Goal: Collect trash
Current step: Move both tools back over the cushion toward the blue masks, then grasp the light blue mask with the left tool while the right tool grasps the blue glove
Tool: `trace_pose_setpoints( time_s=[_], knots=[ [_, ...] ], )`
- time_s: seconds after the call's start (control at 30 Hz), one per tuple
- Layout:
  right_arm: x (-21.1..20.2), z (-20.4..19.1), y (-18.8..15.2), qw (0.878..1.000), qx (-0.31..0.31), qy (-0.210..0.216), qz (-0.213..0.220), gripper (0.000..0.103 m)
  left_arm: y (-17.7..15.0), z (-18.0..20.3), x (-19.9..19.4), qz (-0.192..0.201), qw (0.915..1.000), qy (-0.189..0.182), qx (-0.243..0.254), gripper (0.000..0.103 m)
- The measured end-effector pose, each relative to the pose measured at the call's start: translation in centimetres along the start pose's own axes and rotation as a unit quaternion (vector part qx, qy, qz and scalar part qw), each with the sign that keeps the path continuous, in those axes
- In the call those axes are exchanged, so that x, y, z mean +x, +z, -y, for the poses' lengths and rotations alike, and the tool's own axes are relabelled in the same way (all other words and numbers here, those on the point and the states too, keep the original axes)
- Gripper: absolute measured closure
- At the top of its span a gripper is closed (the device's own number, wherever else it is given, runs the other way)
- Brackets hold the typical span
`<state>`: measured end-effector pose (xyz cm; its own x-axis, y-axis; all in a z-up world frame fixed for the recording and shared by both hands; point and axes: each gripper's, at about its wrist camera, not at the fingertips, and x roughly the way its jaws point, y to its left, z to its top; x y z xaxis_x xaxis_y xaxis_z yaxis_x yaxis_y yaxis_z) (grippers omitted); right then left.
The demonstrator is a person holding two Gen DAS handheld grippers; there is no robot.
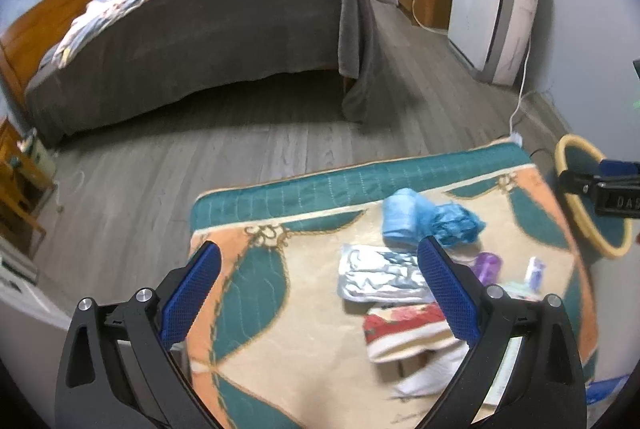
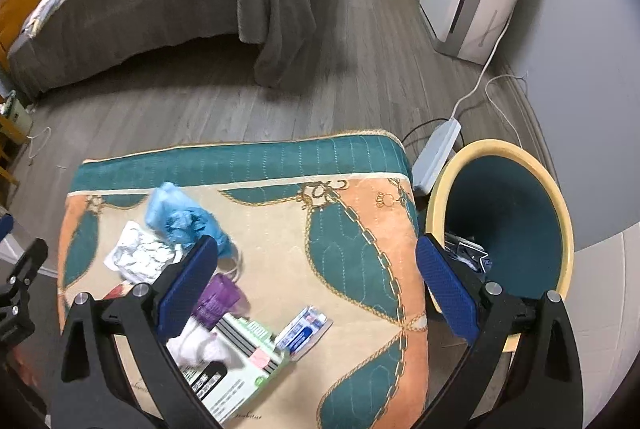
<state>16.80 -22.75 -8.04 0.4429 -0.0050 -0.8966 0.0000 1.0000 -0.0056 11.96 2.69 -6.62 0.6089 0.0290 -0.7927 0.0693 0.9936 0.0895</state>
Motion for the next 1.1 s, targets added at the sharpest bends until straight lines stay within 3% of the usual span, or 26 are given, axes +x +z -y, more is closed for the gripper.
trace_pose_setpoints(
  time_s=[0.2,0.57,0.77,0.93,1.0,1.03,1.07,1.1],
  knots=[
    [3.6,-2.1,0.6,0.999,-0.027,0.014,-0.025,0.006,0.3,-1.1,3.4,-0.036,0.9988,-0.027,-0.02,0.006],
    [7.6,-9.2,0.6,0.989,-0.138,0.036,-0.042,0.006,0.6,-4.7,6.3,-0.052,0.9969,-0.011,-0.058,0.006],
    [8.3,-12.4,0.1,0.98,-0.189,0.054,-0.026,0.007,0.9,-5.2,7.0,-0.051,0.9972,-0.008,-0.053,0.006],
    [9.4,-12.6,-0.6,0.975,-0.199,0.065,-0.068,0.027,0.8,-5.2,7.6,-0.062,0.9959,-0.02,-0.063,0.006],
    [9.1,-11.9,-0.6,0.976,-0.186,0.079,-0.081,0.046,0.8,-5.1,7.8,-0.065,0.9951,-0.027,-0.07,0.006],
    [8.9,-11.5,-0.5,0.977,-0.176,0.085,-0.084,0.048,0.8,-5.0,7.9,-0.067,0.9948,-0.029,-0.071,0.006],
    [8.5,-10.8,-0.2,0.978,-0.159,0.099,-0.087,0.065,0.8,-4.9,8.0,-0.069,0.9946,-0.031,-0.072,0.006],
    [8.2,-10.3,0.0,0.979,-0.147,0.106,-0.088,0.066,0.8,-4.6,8.2,-0.07,0.9944,-0.033,-0.072,0.006]
  ],
)
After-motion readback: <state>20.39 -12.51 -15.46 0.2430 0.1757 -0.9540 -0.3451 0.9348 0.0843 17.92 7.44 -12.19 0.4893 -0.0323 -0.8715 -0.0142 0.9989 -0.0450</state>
